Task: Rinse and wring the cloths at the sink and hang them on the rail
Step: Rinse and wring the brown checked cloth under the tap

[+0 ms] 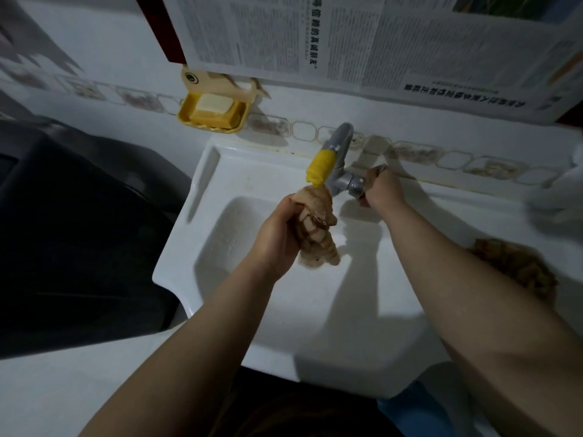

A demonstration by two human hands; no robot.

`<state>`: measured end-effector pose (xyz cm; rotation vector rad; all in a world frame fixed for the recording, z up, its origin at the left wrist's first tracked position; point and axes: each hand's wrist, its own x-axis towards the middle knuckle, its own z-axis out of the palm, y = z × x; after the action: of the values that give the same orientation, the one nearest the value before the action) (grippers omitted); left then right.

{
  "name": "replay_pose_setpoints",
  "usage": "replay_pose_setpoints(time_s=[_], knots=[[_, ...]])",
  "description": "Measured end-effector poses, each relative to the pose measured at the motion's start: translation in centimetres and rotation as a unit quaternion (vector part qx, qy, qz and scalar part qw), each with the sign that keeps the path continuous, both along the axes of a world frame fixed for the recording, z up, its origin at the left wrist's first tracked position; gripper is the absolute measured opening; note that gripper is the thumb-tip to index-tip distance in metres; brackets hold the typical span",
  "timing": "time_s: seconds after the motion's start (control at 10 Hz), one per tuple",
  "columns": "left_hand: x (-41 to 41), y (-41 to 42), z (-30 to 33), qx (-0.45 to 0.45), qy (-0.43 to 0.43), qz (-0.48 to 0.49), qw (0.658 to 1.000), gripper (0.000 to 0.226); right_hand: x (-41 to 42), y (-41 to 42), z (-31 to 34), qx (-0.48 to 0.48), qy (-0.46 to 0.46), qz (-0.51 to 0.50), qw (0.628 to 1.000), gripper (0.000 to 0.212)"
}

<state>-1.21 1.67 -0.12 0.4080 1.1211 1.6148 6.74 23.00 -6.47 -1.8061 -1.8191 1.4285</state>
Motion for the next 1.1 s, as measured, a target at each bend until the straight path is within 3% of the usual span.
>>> replay_pose_setpoints(time_s=[0.2,0.4,0.5,0.6,0.7,0.8,0.9,1.0,1.1], knots=[[0.1,-0.2,0.0,0.045,-0.007,-0.035,0.998,0.031,0.5,-0.7,0.3,-0.022,0.022,0.023,0.999,0.030],[-0.3,-0.4,-0.2,-0.024,0.024,-0.011,0.999,0.040,0.4,-0.8,0.4,0.000,0.018,0.027,0.999,0.029],[-0.4,-0.5,-0.5,-0.048,0.033,-0.004,0.998,0.040,-0.5,-0.8,1.2,-0.079,-0.038,0.027,0.996,0.055],[-0.4,-0.5,-0.6,-0.059,0.029,0.002,0.998,0.036,-0.4,-2.6,2.6,-0.149,0.024,-0.070,0.986,0.068],[-0.6,-0.6,-0.7,-0.083,0.037,0.012,0.996,0.038,0.0,-7.2,4.3,-0.256,0.115,0.038,0.959,0.067],[-1.1,-1.0,-0.8,-0.126,0.080,0.009,0.989,0.036,0.6,-11.3,4.6,-0.211,0.225,0.101,0.946,0.050],[-1.8,-1.6,-1.3,-0.157,0.126,0.001,0.979,0.018,1.0,-12.0,4.1,-0.030,0.201,0.110,0.973,0.017],[-2.7,-2.4,-2.1,-0.165,0.073,0.003,0.984,0.015,1.1,-11.4,4.4,0.032,0.189,0.091,0.977,0.014],[-3.2,-2.4,-3.0,-0.191,0.102,0.011,0.976,0.029,1.1,-11.3,5.1,-0.003,0.230,0.087,0.969,0.015]])
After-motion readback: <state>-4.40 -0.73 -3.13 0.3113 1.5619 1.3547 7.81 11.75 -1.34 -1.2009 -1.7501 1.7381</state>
